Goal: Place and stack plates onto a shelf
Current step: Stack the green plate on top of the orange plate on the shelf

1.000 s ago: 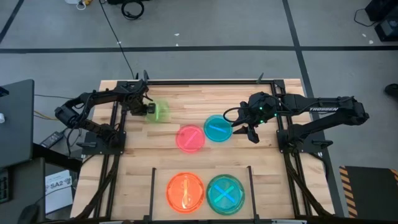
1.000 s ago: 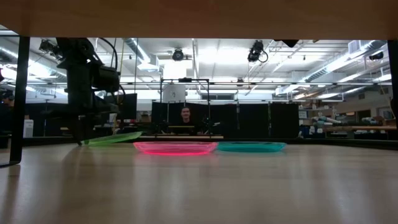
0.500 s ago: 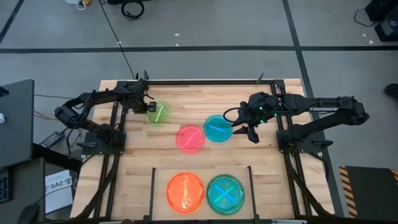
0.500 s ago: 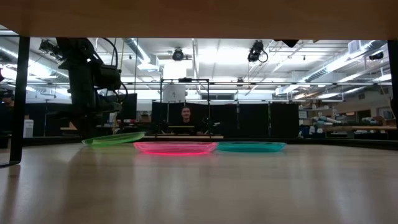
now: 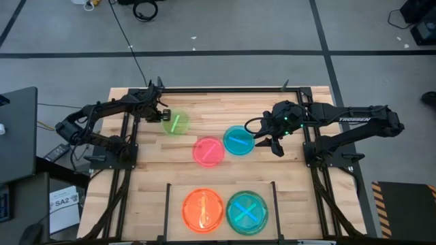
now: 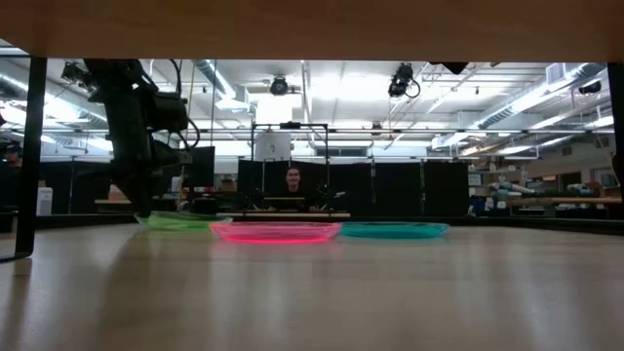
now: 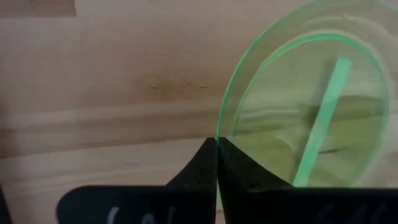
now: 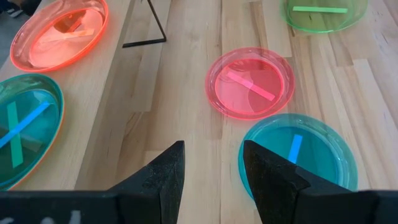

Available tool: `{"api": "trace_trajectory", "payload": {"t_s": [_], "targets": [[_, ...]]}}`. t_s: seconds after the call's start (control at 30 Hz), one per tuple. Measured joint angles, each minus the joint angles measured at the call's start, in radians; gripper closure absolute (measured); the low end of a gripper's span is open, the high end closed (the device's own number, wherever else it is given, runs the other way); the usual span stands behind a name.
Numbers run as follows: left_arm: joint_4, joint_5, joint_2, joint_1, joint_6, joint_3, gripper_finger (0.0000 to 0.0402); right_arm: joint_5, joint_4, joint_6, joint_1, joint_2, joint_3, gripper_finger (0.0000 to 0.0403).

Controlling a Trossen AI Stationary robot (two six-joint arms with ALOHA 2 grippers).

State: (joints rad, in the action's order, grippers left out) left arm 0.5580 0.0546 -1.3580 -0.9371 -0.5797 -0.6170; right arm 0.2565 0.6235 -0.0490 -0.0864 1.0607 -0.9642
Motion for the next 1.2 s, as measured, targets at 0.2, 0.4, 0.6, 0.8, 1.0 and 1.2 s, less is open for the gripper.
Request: {"api": "trace_trajectory", "payload": {"t_s": [0.2, 0.4, 0.6, 0.8, 1.0, 1.2], "targets": [[-0.002, 0.003, 0.068, 0.0, -0.001, 0.0, 0.0399, 0.0, 0.0, 0.0, 0.0, 0.0, 0.0, 0.0233], [-0.008, 0.053, 0.151, 0.0, -0.012, 0.0, 0.0399, 0.0, 0.0, 0.0, 0.0, 0.0, 0.0, 0.0233], [-0.009, 0.111, 0.244, 0.0, -0.023, 0.0, 0.0399, 0.0, 0.0, 0.0, 0.0, 0.0, 0.0, 0.0233], [-0.021, 0.203, 0.335, 0.0, -0.053, 0.0, 0.0399, 0.0, 0.0, 0.0, 0.0, 0.0, 0.0, 0.0233], [-0.032, 0.323, 0.42, 0.0, -0.091, 0.0, 0.04, 0.0, 0.0, 0.0, 0.0, 0.0, 0.0, 0.0233], [-0.057, 0.419, 0.495, 0.051, -0.16, 0.0, 0.04, 0.0, 0.0, 0.0, 0.0, 0.0, 0.0, 0.0233]]}}
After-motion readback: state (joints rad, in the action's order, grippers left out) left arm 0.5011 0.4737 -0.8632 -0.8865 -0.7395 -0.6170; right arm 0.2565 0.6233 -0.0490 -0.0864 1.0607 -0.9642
